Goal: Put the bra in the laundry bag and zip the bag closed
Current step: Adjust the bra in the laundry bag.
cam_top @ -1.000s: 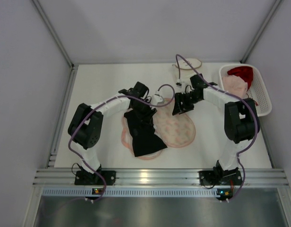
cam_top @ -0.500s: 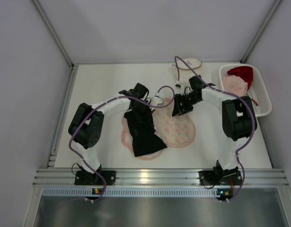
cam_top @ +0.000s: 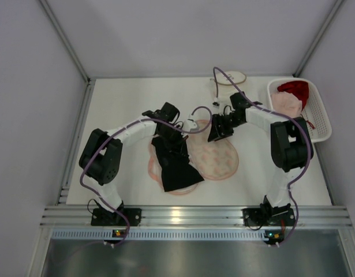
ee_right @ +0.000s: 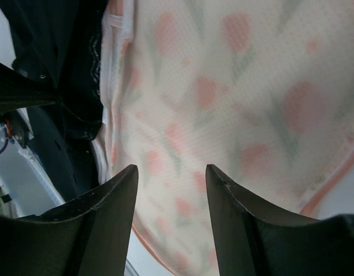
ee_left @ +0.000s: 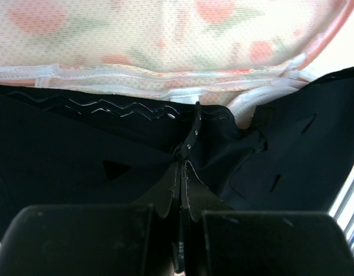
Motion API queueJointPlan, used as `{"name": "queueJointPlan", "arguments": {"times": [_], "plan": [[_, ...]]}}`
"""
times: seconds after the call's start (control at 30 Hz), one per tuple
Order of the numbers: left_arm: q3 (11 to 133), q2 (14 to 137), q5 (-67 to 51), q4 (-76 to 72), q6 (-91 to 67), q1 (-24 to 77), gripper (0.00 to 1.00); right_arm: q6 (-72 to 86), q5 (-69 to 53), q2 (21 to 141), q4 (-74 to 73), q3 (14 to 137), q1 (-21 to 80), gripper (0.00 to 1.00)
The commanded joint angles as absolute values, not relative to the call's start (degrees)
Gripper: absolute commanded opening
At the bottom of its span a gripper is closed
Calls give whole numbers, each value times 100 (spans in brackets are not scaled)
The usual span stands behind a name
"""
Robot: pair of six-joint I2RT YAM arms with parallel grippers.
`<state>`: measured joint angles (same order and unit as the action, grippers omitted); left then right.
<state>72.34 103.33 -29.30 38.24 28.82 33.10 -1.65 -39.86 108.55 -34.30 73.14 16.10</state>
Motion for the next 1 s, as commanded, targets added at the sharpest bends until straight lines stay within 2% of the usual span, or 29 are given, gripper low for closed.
{"name": "queueJointPlan", "arguments": {"times": [0.0,0.33,0.43,0.5,0.63,0.8,0.97], "plan": [[7172,9889,-3349,3999,2901,3340,0,-53,-4718,10679,-3068,7409,1836,51],[6961,9484,-3366,4008,2742,3322,0,509,-4931,10968,-2532,7506,2566,49],[6865,9326,-3392,4034,2716,3296,10,615,-4896,10882,-2513,7497,2418,49],[6803,9107,-3410,4034,2620,3226,24,519,-4756,10715,-2627,7488,2190,50],[6689,8667,-3568,4025,2243,2910,38,185,-4019,10118,-3127,7497,1680,54],[6671,8298,-3867,3964,1697,1981,44,-692,-2334,9905,-4041,7515,1231,53],[6426,8060,-3894,3885,1363,978,46,-1063,-1872,10080,-4219,7313,1116,52]]}}
